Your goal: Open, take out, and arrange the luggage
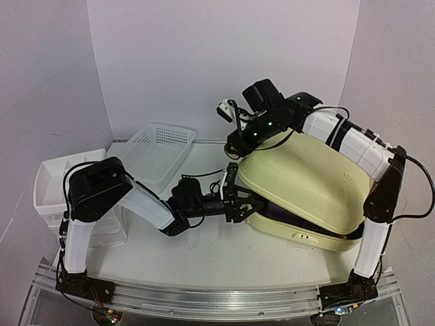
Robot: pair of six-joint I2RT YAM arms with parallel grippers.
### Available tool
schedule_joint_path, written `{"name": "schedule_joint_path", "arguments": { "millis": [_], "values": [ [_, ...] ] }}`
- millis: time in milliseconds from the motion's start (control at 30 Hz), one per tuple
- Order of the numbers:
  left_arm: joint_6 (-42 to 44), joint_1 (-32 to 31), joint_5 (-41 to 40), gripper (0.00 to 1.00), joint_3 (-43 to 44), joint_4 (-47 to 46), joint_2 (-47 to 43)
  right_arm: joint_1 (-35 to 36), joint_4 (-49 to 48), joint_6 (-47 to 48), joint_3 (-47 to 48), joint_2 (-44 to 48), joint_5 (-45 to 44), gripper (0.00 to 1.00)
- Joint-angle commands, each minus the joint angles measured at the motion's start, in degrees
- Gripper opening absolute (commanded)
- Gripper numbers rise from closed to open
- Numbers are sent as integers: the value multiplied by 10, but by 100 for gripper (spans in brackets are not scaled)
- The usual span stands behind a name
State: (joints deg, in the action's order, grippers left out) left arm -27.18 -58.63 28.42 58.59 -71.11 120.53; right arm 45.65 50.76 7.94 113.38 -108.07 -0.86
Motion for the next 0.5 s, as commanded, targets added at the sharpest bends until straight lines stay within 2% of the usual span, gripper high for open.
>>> {"name": "schedule_joint_path", "arguments": {
  "millis": [0, 133, 200, 267, 367, 467],
  "values": [
    [-29, -9, 36, 70, 95, -72, 37, 11, -139, -110, 68, 31, 28, 0],
    [-56, -10, 54, 70, 146, -76, 66, 12, -138, -110, 72, 33, 26, 0],
    [-60, -12, 67, 65, 164, -79, 68, 12, -138, -110, 71, 36, 14, 1],
    [-60, -12, 54, 57, 168, -80, 65, 11, -136, -111, 65, 42, -5, 17],
    [-54, -9, 36, 39, 168, -80, 55, 12, -108, -112, 69, 56, -34, 45],
    [-71, 2, 22, 28, 172, -80, 49, 11, -44, -103, 82, 76, -75, 87]
  ]
}}
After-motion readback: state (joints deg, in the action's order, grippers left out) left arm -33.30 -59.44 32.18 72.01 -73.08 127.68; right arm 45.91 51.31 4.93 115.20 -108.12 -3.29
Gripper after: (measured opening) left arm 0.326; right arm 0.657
